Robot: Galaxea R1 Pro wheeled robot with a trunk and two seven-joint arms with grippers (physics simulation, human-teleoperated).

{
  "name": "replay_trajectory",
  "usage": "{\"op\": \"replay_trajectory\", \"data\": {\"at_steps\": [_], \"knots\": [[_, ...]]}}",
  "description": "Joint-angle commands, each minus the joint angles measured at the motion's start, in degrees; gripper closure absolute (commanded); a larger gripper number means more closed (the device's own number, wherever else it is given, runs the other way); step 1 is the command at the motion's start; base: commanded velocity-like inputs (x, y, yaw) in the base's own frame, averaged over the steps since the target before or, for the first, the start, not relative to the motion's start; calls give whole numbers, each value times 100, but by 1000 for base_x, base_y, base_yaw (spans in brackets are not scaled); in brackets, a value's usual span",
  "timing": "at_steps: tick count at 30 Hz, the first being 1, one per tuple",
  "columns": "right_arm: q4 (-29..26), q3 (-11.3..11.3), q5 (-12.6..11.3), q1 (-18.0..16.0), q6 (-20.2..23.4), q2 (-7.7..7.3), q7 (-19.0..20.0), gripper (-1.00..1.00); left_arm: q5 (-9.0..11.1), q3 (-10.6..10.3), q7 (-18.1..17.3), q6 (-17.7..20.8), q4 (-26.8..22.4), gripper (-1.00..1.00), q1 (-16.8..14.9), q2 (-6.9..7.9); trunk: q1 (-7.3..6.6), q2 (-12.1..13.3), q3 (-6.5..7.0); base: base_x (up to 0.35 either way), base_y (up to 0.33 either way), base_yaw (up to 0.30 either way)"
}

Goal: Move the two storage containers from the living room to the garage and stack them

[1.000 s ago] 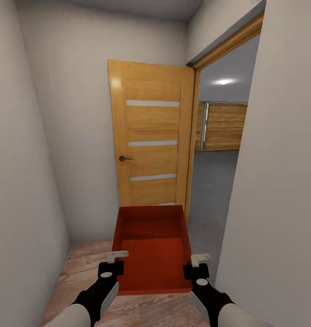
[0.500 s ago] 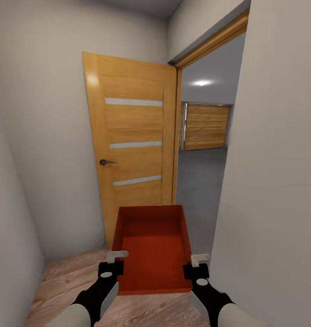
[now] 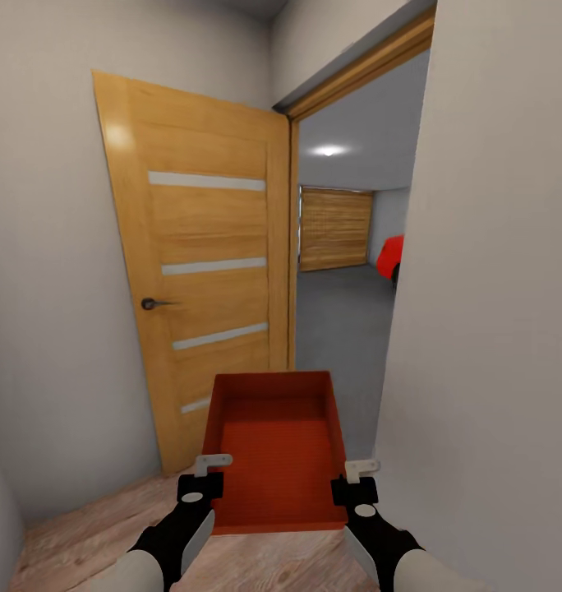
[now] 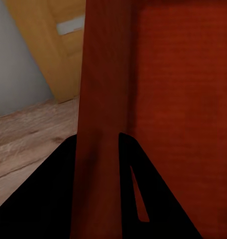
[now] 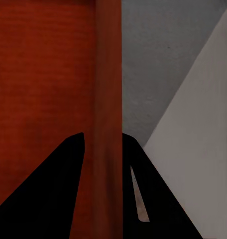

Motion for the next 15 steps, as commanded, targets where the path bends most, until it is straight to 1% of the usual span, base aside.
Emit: {"op": "replay_trajectory", "data": {"at_steps": [1, 3, 5, 7, 13, 15], "knots": [[15, -26, -97, -4, -9, -1, 23, 100, -57, 48, 47, -356, -29, 100, -5, 77, 3, -6, -8, 246, 217, -285], [12, -26, -97, -4, -7, -1, 23, 100, -57, 47, 47, -356, -29, 100, -5, 77, 3, -6, -8, 246, 217, -285], [13, -26, -97, -4, -9, -1, 23, 100, -57, 49, 47, -356, -29, 100, -5, 77, 3, -6, -8, 246, 217, -190], [12, -26, -97, -4, -9, -1, 23, 100, -57, 50, 47, -356, -29, 100, -5, 77, 3, -6, -8, 246, 217, -78], [15, -26, -97, -4, -9, -1, 23, 100, -57, 50, 47, -356, -29, 100, -5, 77, 3, -6, -8, 246, 217, -12], [15, -26, -97, -4, -8, 2, 23, 100, -57, 50, 47, -356, -29, 100, -5, 74, 3, -6, -8, 246, 218, -125]]}}
